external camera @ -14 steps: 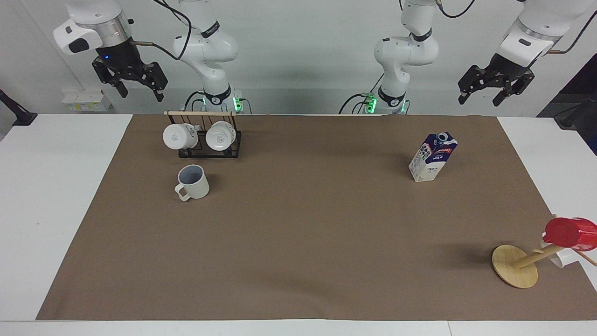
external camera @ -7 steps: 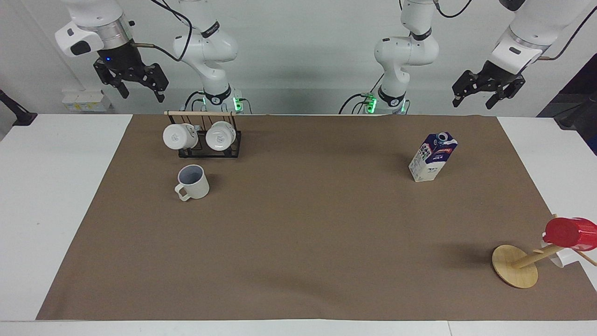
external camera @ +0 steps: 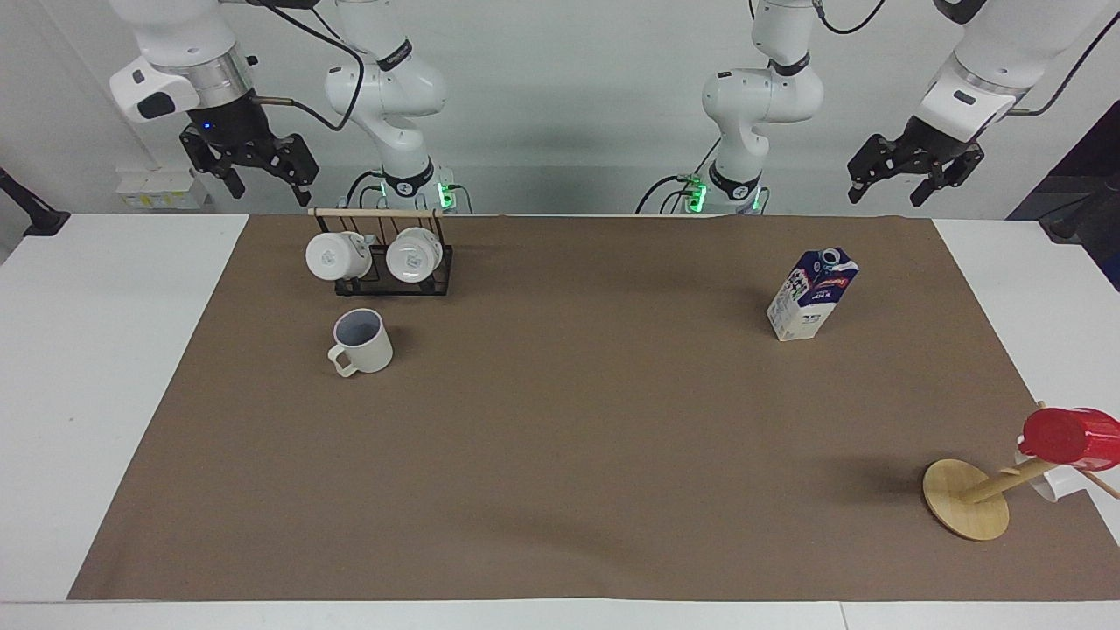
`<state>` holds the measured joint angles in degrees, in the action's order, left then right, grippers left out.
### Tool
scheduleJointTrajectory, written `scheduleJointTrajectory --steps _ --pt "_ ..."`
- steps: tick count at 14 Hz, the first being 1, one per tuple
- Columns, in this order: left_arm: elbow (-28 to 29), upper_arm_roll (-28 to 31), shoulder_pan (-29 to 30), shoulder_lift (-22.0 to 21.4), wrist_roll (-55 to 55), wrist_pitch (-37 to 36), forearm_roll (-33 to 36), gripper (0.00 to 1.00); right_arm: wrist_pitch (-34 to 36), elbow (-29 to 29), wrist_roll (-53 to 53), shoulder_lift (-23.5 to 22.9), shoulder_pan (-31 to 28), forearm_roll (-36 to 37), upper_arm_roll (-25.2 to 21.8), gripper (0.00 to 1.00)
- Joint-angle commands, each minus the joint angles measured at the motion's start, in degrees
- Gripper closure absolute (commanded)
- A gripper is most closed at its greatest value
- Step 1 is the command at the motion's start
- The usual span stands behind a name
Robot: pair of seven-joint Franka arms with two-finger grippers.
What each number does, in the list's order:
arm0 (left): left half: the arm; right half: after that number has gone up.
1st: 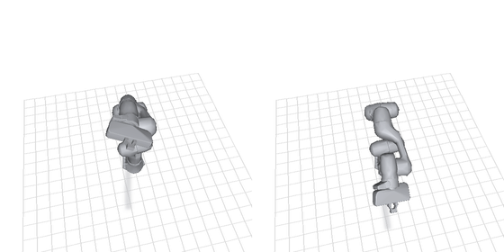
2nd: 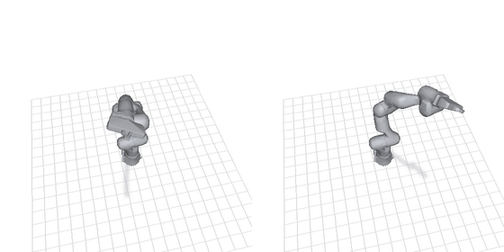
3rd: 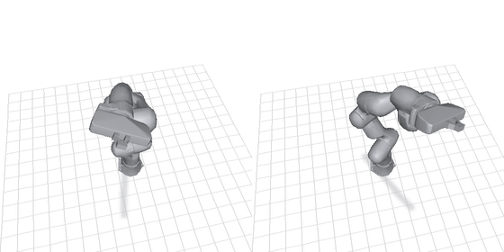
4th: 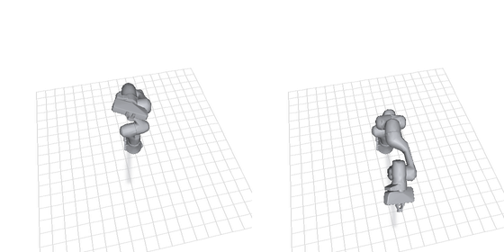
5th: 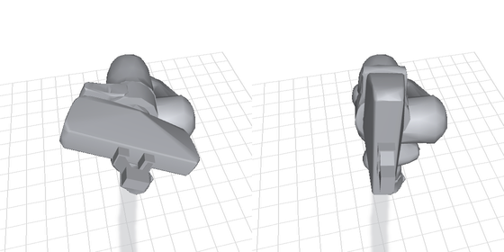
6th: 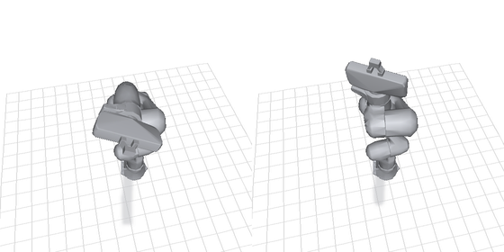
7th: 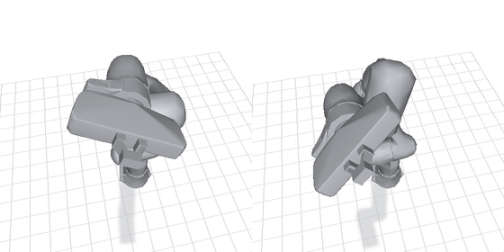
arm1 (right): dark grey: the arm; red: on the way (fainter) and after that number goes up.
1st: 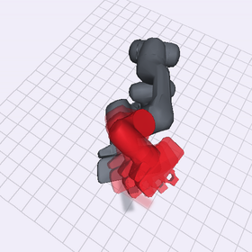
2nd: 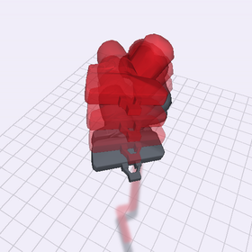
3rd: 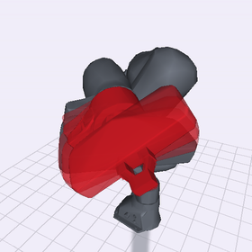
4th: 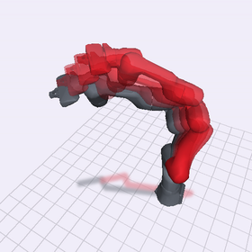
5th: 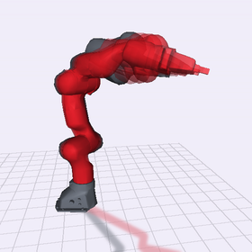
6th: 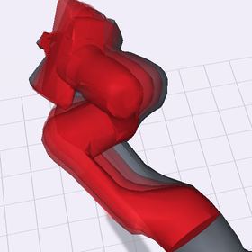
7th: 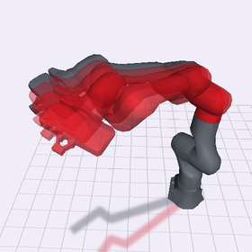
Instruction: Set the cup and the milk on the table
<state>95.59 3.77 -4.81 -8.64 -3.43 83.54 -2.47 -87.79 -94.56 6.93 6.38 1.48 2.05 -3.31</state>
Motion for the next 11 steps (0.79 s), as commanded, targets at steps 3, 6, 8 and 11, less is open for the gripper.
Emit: scheduleJointTrajectory --steps 3,6,8,11 --pt "2.5 0.01 -0.38 -2.0 -0.69 1.19 0.97 0.0 -10.8 -10.01 4.04 0.65 4.14 -0.99 0.23 0.0" --pt "2.41 0.09 -0.11 -2.0 -0.7 1.01 0.97 0.0 -17.66 -15.38 5.02 -1.53 6.16 -0.99 0.23 0.0" --pt "2.41 0.01 -0.11 -2.0 -0.43 0.92 1.06 0.0 -21.09 -17.49 3.27 -4.25 7.22 -0.99 0.23 0.0" --pt "2.32 0.01 -0.29 -2.0 -0.43 1.18 1.06 0.0 -28.55 -21.88 1.25 -6.99 8.36 -0.91 0.23 0.0"
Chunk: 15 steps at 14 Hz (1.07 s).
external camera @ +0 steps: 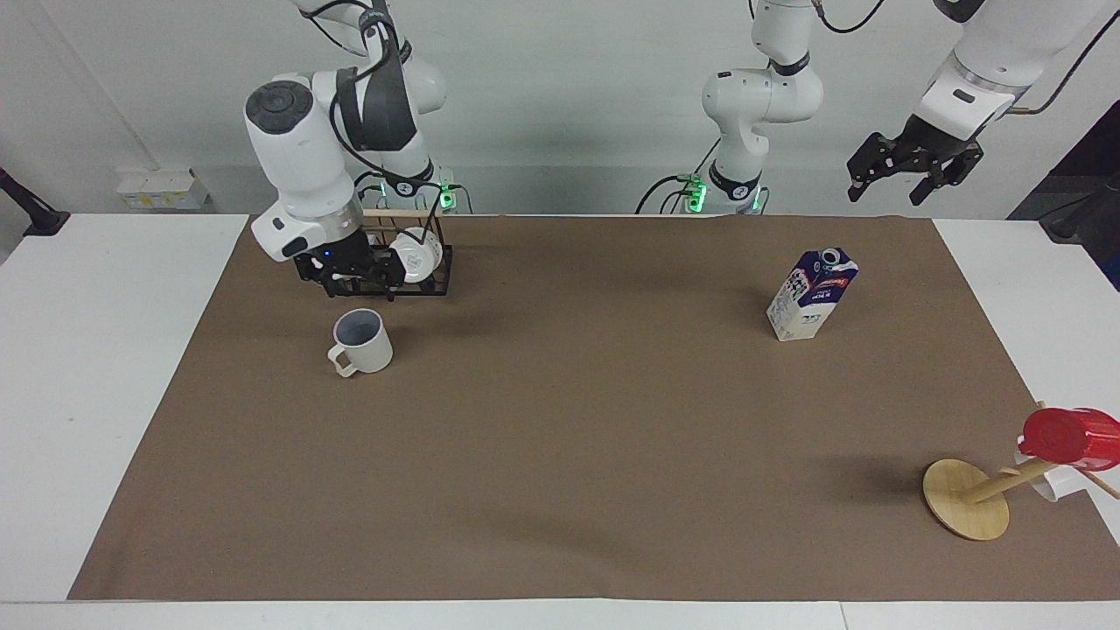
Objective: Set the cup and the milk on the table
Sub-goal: 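Reach the right gripper down and grasp the white mug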
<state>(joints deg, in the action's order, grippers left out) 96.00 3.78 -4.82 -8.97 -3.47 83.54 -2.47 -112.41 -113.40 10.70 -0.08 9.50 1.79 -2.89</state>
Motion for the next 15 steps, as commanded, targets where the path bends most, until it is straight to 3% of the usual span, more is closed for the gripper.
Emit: scheduleJointTrajectory --steps 1,5,10,15 --pt "1.91 0.0 -0.19 -1.67 -0.4 1.18 0.97 0.0 -5.61 -4.27 -4.01 -0.62 0.35 -0.64 -0.18 0.0" --pt "1.99 0.0 -0.46 -1.67 -0.4 1.1 0.97 0.0 -12.99 -10.69 -5.69 -1.41 0.17 -0.56 -0.18 0.0" --pt "2.08 0.0 -0.37 -1.75 -0.66 1.01 1.06 0.0 -18.27 -14.29 -7.79 -3.08 -0.27 -0.03 -0.27 0.0" --pt "4.1 0.0 -0.37 -2.89 -0.92 2.58 1.06 0.0 -18.98 -15.44 -8.15 -3.43 -0.53 0.15 -0.27 0.02"
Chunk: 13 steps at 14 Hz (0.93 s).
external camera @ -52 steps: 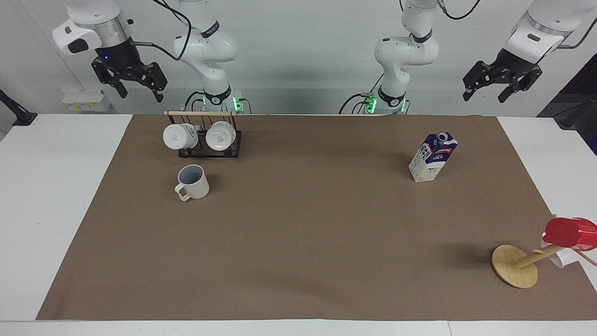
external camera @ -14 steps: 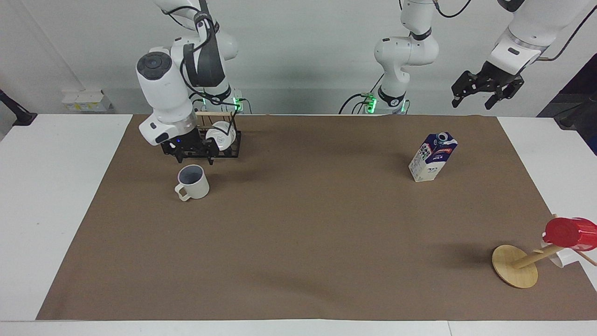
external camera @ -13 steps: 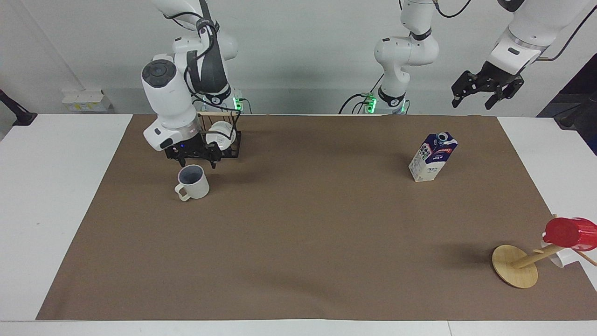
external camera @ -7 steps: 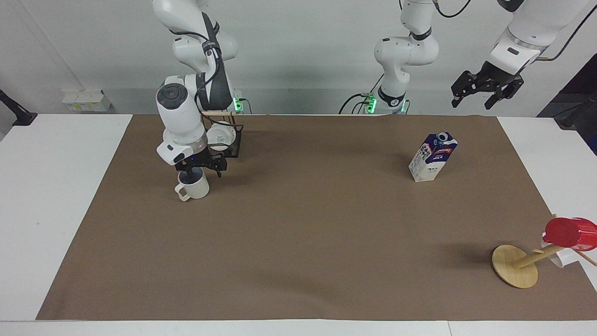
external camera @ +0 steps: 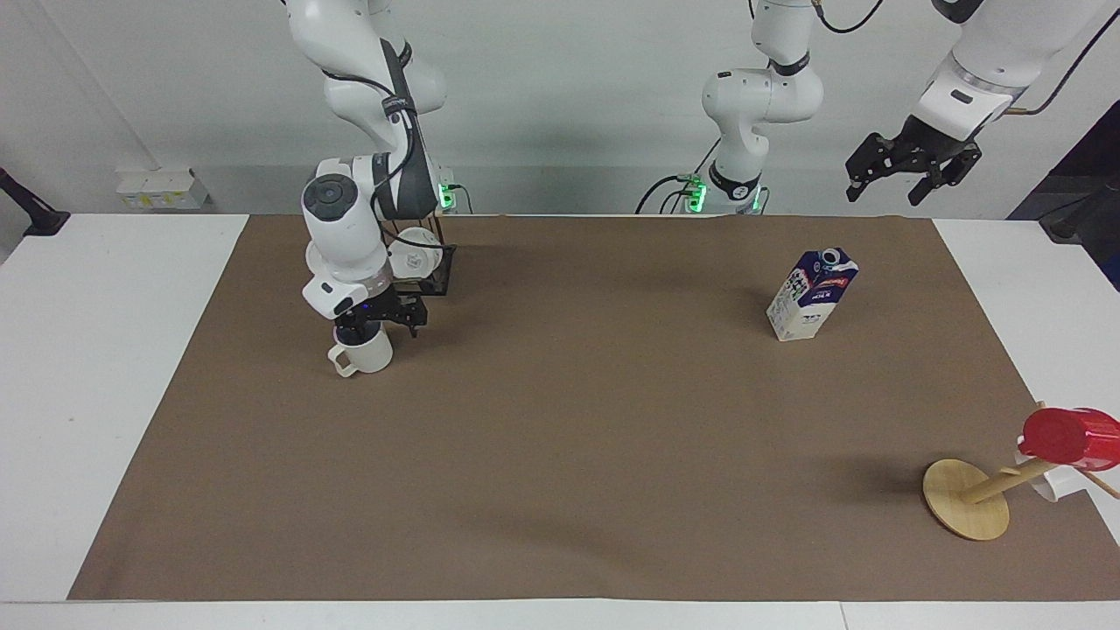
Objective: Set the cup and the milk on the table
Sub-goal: 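Reach the right gripper down and grasp the white mug, then lift the mug with the right gripper while the left gripper grasps the carton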
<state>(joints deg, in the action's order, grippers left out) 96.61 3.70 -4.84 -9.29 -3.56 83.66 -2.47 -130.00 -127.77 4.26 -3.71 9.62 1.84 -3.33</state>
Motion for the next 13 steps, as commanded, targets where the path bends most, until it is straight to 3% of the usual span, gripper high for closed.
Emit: scheduleJointTrajectory --steps 1,6,10,13 --pt "4.28 0.08 -0.34 -3.01 -0.84 3.34 1.06 0.0 -1.39 -1.08 -1.71 0.1 -0.65 0.1 0.17 0.16" --pt "9.2 0.08 -0.34 -4.32 -0.84 5.81 1.06 0.0 -1.22 -1.08 -1.28 0.02 -1.18 0.18 0.17 1.0" --pt "15.17 0.08 -0.08 -5.82 -0.84 10.54 1.06 0.0 -0.35 1.54 -0.31 -1.56 -1.27 -0.34 0.17 1.0" --pt "18.25 0.08 0.19 -6.7 -0.84 13.45 1.06 0.0 -0.25 4.62 8.27 -2.88 -0.92 -0.61 0.17 1.0"
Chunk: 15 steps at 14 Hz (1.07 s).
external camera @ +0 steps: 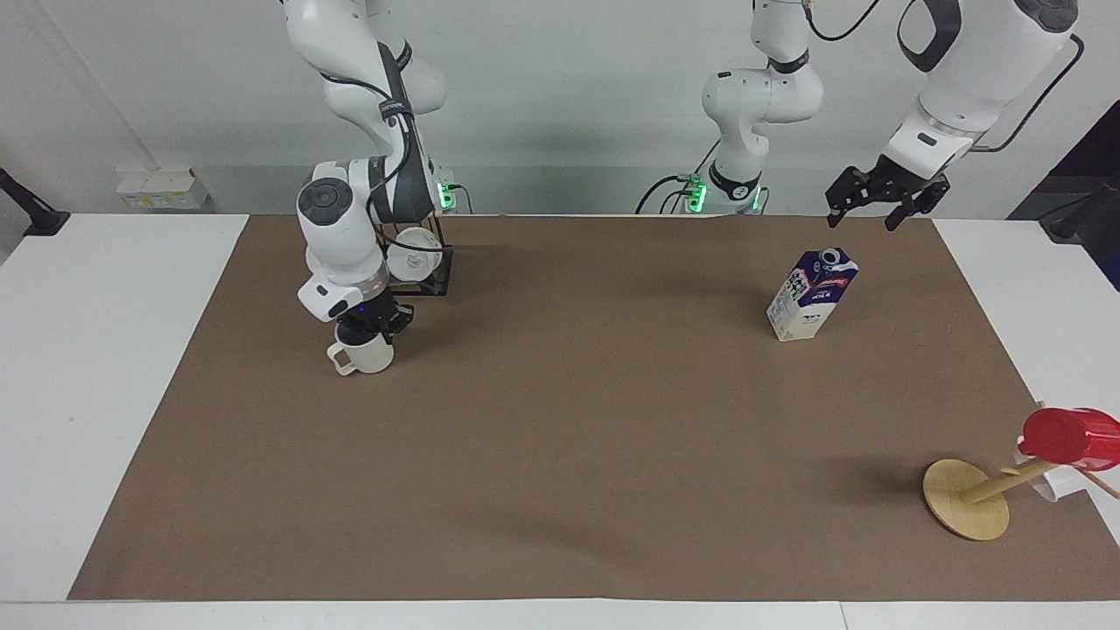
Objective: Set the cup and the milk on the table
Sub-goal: 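Lift the mug with the right gripper while the left gripper grasps the carton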
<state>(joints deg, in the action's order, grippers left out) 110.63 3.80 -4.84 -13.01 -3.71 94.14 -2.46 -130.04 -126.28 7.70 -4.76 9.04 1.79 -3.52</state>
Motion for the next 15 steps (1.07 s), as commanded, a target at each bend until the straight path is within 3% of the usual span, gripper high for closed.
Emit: scheduleJointTrajectory --steps 1,9,13,15 --pt "5.11 -0.02 0.1 -3.07 -0.69 3.84 1.06 0.0 -0.13 4.62 8.7 -1.91 0.01 -0.47 0.36 1.0" --pt "12.67 0.07 0.27 -4.65 -0.69 9.29 1.15 0.0 12.52 15.97 13.4 -1.56 5.1 0.58 1.06 1.0" --pt "16.71 0.07 0.18 -4.83 -0.69 14.03 1.15 0.0 11.74 16.5 15.23 -1.83 9.67 -0.21 1.06 1.0" --pt "18.39 0.07 0.36 -4.74 -0.69 15.62 1.15 0.0 11.31 17.38 21.97 -3.49 13.71 0.05 1.06 1.0"
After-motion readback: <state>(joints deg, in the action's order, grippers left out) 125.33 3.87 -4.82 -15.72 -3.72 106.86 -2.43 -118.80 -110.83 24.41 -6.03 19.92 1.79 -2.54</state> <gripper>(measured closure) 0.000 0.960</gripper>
